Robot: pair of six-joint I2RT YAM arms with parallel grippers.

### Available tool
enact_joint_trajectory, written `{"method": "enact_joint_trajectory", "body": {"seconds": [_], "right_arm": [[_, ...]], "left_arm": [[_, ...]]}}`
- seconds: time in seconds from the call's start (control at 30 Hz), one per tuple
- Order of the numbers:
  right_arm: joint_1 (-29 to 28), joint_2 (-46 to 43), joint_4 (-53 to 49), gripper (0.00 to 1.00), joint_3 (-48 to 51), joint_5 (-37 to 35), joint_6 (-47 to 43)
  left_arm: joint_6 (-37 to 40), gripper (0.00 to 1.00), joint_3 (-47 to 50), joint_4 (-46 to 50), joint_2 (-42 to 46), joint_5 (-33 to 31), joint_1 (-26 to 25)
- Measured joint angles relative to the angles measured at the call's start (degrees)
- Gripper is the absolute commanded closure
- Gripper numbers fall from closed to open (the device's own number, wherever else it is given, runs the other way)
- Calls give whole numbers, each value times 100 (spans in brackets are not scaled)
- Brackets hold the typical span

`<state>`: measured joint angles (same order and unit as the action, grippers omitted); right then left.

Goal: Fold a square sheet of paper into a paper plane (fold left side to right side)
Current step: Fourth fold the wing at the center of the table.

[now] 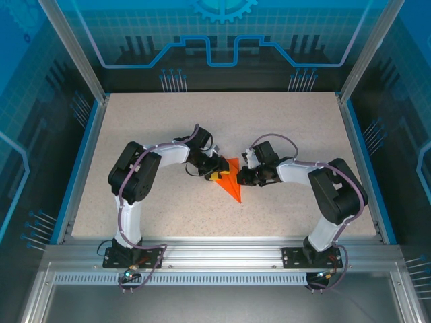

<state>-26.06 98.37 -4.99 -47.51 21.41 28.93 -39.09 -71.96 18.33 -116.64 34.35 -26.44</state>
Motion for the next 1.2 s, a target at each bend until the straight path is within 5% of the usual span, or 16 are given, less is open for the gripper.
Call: {"method": "enact_joint_trajectory", "body": {"seconds": [0.97, 1.2], "right_arm": [[-9, 238, -304, 97, -179, -192, -92], [-15, 297, -435, 99, -282, -197, -94]], "left_arm": [[44, 52, -61, 105, 15, -109, -26], [181, 82, -96, 192, 208, -240, -37]]}}
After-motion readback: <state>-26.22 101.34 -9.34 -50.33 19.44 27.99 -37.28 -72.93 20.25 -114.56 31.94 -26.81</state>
